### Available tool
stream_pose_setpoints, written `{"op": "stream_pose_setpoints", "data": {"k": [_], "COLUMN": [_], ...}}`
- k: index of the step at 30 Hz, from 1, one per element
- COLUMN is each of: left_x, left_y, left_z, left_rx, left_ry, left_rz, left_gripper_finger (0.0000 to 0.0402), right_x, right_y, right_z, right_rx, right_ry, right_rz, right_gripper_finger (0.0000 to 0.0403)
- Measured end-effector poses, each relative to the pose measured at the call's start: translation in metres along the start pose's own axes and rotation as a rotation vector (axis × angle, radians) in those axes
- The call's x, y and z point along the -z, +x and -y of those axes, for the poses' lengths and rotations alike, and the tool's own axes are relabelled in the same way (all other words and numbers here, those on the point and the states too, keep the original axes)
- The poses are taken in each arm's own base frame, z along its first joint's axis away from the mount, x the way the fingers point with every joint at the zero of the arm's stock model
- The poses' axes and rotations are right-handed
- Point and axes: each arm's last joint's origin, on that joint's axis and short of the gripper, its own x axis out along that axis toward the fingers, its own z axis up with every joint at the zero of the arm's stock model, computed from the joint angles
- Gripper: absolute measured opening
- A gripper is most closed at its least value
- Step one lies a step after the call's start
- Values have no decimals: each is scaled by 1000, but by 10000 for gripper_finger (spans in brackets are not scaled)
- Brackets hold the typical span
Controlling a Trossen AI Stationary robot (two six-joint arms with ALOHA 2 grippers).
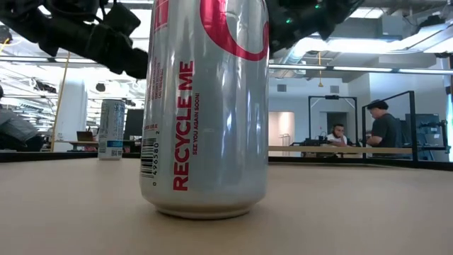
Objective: Place canned beverage on shelf
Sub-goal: Put the red soda can on the shelf aligned with the other red soda can
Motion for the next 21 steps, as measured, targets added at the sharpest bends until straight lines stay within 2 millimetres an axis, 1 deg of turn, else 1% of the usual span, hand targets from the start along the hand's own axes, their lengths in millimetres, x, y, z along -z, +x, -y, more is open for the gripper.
{"op": "stream_pose_setpoints", "data": {"k": [3,6,12,13,15,18,21], "left_x": [5,12,18,18,20,20,20], "left_y": [6,12,20,21,21,22,22], "left_z": [1,2,3,3,3,3,3], "left_rx": [9,19,26,27,30,30,30], "left_ry": [-2,9,27,31,31,33,34], "left_rz": [-37,-80,-101,-103,-113,-117,-116], "left_gripper_finger": [387,387,387,387,387,387,387], "right_x": [0,0,9,10,13,19,20], "right_y": [2,3,9,9,17,19,24], "right_z": [5,7,10,10,9,8,7], "right_rx": [12,15,21,20,16,13,13], "right_ry": [14,9,20,22,18,22,16], "right_rz": [-13,-6,-56,-66,-61,-91,-86], "right_gripper_finger": [380,389,388,387,385,385,384]}}
